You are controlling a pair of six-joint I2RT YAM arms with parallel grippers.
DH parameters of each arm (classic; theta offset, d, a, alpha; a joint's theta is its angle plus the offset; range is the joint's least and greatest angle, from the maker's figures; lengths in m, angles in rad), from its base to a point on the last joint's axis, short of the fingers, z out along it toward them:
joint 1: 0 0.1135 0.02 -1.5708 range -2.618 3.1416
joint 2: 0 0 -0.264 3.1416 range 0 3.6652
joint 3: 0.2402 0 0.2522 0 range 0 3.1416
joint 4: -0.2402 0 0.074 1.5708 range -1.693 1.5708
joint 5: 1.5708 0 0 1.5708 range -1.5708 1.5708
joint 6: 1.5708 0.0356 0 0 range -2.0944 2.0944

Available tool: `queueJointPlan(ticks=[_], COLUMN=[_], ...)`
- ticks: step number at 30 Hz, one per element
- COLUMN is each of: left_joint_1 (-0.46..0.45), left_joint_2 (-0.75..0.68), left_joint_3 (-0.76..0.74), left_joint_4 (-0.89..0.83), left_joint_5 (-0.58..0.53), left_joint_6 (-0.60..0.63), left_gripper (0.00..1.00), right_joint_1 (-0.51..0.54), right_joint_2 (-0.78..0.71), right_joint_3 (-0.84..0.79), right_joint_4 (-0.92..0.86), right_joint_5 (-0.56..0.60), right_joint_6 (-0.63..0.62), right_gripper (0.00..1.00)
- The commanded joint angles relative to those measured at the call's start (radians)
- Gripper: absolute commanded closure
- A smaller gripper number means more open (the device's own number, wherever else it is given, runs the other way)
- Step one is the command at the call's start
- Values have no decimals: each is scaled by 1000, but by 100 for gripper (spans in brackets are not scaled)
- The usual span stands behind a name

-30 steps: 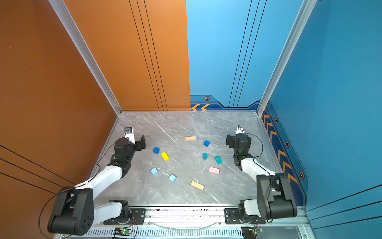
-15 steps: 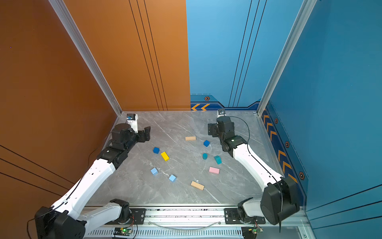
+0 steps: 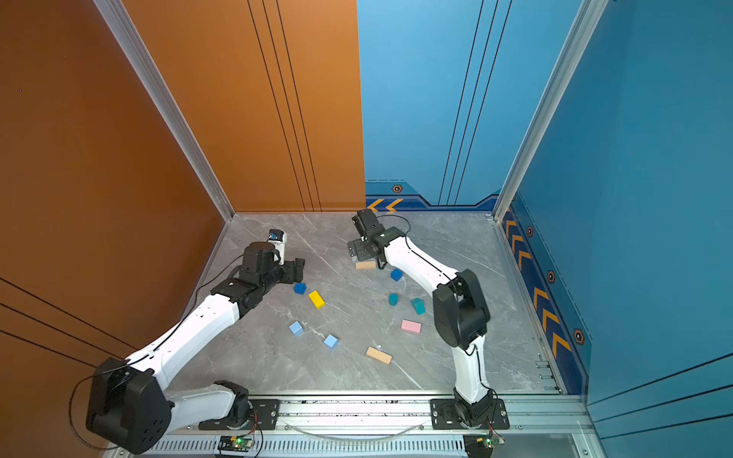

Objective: Build the wood block tower
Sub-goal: 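Reach the right gripper over the far light wood block while raising the left arm, then lower the right gripper and close it on the light wood block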

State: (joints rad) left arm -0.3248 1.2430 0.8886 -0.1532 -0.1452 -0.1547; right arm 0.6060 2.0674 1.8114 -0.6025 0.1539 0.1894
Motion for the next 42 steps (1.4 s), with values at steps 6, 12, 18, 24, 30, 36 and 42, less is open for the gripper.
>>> queueJointPlan(ticks=[6,12,18,24,30,36,42], left_joint_1=[37,81,106,115,119,122,123], left_joint_2=[-41,-68,-61,-49,-46,-47,-50], left_joint_3=[-49,-81,-87,-83,-81,-83,-83], left_joint_4=[17,29,35,35,34,32,30], left_joint_5=[-35,-25,-6,3,6,9,12], left_joint_6=[2,-14,-29,-37,-42,-42,-43], left_gripper=[10,11,12,13,13,17,17], right_joint_1=[5,-17,-25,-31,-32,-32,-31], right_joint_2=[238,310,351,385,413,432,444], right_joint_3=[277,327,341,372,391,401,407], right_joint_4=[-215,-256,-255,-256,-256,-256,-261], right_joint_5=[-78,-30,-60,-65,-71,-71,-74], right_joint_6=[31,56,65,75,89,102,111], right_gripper=[0,1,2,3,7,12,22])
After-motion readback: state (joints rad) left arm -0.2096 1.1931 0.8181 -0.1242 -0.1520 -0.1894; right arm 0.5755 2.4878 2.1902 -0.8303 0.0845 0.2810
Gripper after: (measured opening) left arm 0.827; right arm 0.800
